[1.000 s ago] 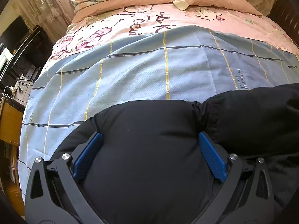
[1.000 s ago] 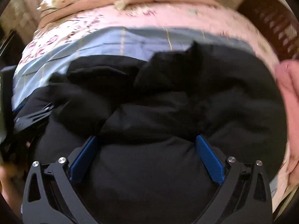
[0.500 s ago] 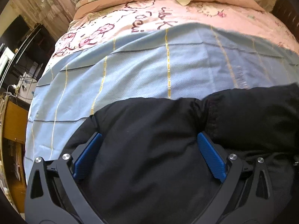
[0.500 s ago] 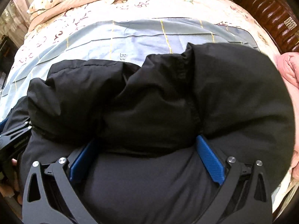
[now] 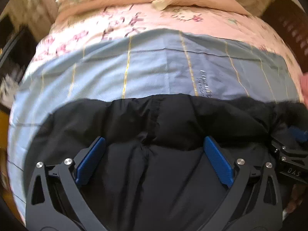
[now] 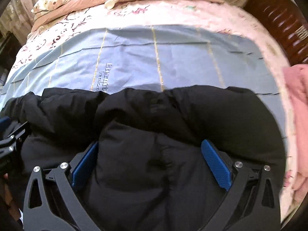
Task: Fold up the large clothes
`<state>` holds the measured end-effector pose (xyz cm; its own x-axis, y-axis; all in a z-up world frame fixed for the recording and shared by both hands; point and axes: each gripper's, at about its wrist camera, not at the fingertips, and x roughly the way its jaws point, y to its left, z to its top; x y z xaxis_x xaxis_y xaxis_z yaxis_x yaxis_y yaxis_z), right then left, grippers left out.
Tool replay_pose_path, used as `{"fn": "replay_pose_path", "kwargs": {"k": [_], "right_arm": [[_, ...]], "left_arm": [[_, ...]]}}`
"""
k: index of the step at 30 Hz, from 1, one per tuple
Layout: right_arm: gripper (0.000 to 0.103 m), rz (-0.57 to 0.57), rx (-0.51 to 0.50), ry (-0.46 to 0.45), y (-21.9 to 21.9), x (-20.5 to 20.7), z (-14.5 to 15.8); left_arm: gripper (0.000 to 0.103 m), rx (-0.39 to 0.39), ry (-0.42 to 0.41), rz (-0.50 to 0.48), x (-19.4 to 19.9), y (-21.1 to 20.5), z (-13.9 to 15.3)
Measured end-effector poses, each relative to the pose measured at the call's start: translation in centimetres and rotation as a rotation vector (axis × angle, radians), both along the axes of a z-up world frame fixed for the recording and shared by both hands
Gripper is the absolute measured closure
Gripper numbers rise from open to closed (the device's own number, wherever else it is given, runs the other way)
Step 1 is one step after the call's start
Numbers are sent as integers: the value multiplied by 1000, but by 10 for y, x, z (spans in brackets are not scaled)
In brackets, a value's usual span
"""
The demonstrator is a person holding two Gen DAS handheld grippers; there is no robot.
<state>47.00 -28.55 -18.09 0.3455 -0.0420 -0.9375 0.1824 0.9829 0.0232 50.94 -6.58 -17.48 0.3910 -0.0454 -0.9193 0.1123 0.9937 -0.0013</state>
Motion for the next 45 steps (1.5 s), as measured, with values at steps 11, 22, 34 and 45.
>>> {"fn": "replay_pose_path", "kwargs": {"k": [11, 22, 34, 45], "right_arm": [[1, 99, -35, -19, 26, 50, -36], [1, -25, -100, -425, 9, -35, 47], [1, -101, -349, -388, -14, -56, -16], [1, -155, -184, -535, 49, -93, 45]], "left_arm": [[2, -10, -17, 71, 23, 15, -30], [2, -30, -176, 33, -10, 27, 8], [2, -6, -292, 125, -42, 119, -27], [2, -195, -459, 116, -85, 74, 45]]}}
